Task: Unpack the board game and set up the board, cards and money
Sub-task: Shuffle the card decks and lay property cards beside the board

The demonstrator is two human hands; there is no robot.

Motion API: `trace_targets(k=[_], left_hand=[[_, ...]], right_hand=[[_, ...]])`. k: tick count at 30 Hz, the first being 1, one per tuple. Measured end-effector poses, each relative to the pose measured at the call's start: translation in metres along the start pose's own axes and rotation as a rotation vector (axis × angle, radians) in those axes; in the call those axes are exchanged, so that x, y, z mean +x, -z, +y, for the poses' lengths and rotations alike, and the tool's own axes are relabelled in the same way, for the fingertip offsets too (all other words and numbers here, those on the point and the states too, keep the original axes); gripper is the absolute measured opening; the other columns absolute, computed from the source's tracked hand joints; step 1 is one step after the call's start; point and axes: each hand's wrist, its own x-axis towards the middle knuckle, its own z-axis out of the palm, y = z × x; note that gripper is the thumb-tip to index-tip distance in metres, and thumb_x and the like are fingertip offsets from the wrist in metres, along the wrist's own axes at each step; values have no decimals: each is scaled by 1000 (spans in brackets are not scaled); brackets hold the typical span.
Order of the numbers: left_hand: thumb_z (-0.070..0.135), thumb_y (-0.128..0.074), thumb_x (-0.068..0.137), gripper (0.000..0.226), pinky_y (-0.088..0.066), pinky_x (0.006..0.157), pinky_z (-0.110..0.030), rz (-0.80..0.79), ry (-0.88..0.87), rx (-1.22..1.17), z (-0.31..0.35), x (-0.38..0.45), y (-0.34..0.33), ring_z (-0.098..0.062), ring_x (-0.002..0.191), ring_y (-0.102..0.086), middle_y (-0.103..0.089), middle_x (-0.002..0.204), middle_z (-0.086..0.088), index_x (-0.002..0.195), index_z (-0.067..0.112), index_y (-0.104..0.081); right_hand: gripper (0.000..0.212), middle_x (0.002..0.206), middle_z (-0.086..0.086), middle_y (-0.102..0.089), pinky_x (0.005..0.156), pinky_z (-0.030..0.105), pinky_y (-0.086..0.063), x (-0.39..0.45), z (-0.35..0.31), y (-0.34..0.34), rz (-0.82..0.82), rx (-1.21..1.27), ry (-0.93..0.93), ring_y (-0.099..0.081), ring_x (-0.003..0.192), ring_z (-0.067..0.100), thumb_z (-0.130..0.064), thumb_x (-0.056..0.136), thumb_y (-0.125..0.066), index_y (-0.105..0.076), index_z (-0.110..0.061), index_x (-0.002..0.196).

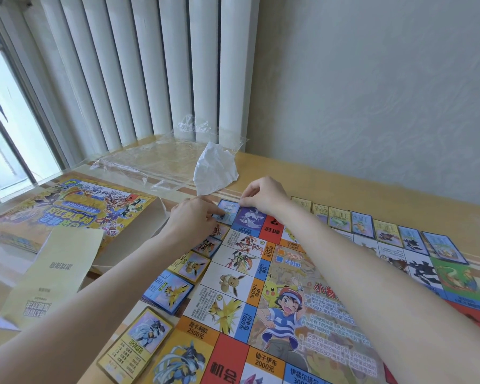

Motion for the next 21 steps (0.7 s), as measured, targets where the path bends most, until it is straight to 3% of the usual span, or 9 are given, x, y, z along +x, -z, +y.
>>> trace_targets(k=[4,8,13,16,18,20,21], left_hand=[[13,-48,91,37,-34,104,-37,1,0,-8,0,1,0,-21,123,-45,-50,136,4,122,29,-62],[13,-48,91,36,-35,103,-36,12,-5,-18,1,1,0,-21,122,-46,-51,135,3,121,27,-63],[15,-49,92,34,-36,103,-36,13,-1,-11,3,0,1,-21,122,-45,-51,135,3,121,27,-63],[16,-49,92,34,-37,102,-36,7,6,-2,4,0,2,-20,122,-45,-51,135,3,121,27,-62],[15,-49,92,34,-38,102,-36,10,11,-12,4,0,2,-20,122,-46,-51,135,4,120,27,-63],[14,-49,91,35,-39,101,-35,17,18,-25,4,0,2,-20,121,-46,-51,135,5,120,27,-64],[13,-48,91,35,-39,100,-35,15,19,-26,5,0,3,-20,121,-46,-51,135,5,120,27,-64]], right_hand=[[9,103,5,-68,85,36,-48,1,5,3,33,-1,26,-53,110,25,-21,81,-70,-66,-22,74],[10,102,4,-67,90,43,-47,1,8,3,18,-40,48,-50,112,28,-21,82,-69,-65,-25,74],[14,87,-4,-60,88,41,-47,-2,4,1,5,-101,76,-50,112,27,-19,87,-64,-63,-27,75],[24,102,1,-64,84,38,-47,-1,3,-1,4,-147,84,-49,113,26,-16,90,-58,-63,-30,71],[37,114,7,-62,70,30,-43,0,5,-2,23,-147,83,-53,97,24,-13,92,-54,-60,-34,62],[45,119,11,-59,57,26,-35,1,6,-2,32,-121,90,-45,70,17,-9,92,-49,-58,-37,59],[45,119,11,-60,55,26,-34,0,6,-1,31,-112,93,-40,66,15,-7,92,-47,-59,-37,60]])
